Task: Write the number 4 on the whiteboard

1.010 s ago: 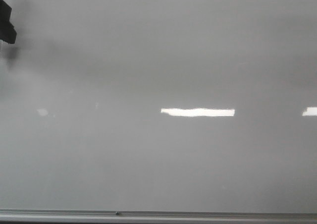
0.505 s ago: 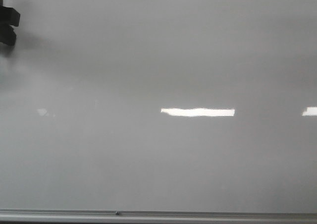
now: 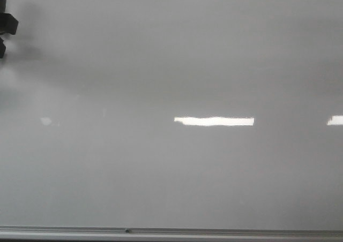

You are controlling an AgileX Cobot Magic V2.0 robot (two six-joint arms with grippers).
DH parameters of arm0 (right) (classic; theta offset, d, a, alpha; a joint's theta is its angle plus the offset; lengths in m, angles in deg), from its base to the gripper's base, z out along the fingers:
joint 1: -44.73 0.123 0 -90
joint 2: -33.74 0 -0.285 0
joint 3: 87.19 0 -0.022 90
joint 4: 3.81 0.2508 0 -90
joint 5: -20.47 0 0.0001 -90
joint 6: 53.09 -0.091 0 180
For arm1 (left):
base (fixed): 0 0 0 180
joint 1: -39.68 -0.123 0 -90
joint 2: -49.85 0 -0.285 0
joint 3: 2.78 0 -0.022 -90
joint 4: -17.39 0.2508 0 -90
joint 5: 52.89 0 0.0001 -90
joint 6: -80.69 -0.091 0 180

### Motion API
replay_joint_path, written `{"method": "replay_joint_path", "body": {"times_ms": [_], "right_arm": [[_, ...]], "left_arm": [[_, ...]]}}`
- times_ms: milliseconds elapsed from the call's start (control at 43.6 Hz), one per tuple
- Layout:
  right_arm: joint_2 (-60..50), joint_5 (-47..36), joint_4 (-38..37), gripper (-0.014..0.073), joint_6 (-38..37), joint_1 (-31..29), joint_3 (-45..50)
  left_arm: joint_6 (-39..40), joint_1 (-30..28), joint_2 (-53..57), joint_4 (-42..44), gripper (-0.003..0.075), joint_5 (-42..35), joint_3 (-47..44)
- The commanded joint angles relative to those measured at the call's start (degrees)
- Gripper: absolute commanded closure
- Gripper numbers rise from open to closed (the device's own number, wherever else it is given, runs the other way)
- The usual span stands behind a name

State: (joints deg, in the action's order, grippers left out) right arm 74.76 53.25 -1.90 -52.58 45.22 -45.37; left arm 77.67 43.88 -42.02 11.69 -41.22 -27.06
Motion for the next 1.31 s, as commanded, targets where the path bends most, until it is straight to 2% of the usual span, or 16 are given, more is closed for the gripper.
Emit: {"method": "replay_joint_path", "body": {"times_ms": [0,115,252,413,482,666,918,1125,1285], "right_arm": [[0.9,0.4,0.2,-0.0046,0.1,-0.1,-3.9],[2.7,8.7,0.6,-0.0046,0.1,-0.1,-8.9],[6.7,17.0,1.5,-0.0046,2.0,-0.1,-14.8],[13.1,25.9,10.0,-0.0046,14.2,0.5,-20.4],[15.8,27.6,14.2,-0.0046,19.7,1.8,-22.0],[22.5,28.4,23.0,-0.0046,36.2,8.4,-24.7],[28.9,28.0,23.3,-0.0046,48.9,22.1,-27.1],[31.2,22.3,24.1,-0.0046,51.9,32.2,-27.8],[31.6,18.6,24.2,-0.0046,53.1,36.2,-27.8]], "left_arm": [[0.2,0.4,7.2,0.6,0.0741,3.0,1.9],[-4.3,2.2,13.2,0.6,0.0741,15.1,3.8],[-12.0,8.5,17.9,-0.2,0.0741,29.0,7.5],[-17.6,18.8,18.7,-0.7,0.0741,40.5,11.5],[-20.1,23.6,18.3,-0.7,0.0741,42.9,12.7],[-24.5,33.9,15.4,-0.8,0.0741,44.0,14.2],[-30.2,43.9,8.7,-0.8,0.0741,44.2,17.8],[-32.0,48.2,6.4,-0.7,0.0741,43.6,19.3],[-32.2,48.6,6.4,-0.4,0.0741,43.4,19.8]]}}
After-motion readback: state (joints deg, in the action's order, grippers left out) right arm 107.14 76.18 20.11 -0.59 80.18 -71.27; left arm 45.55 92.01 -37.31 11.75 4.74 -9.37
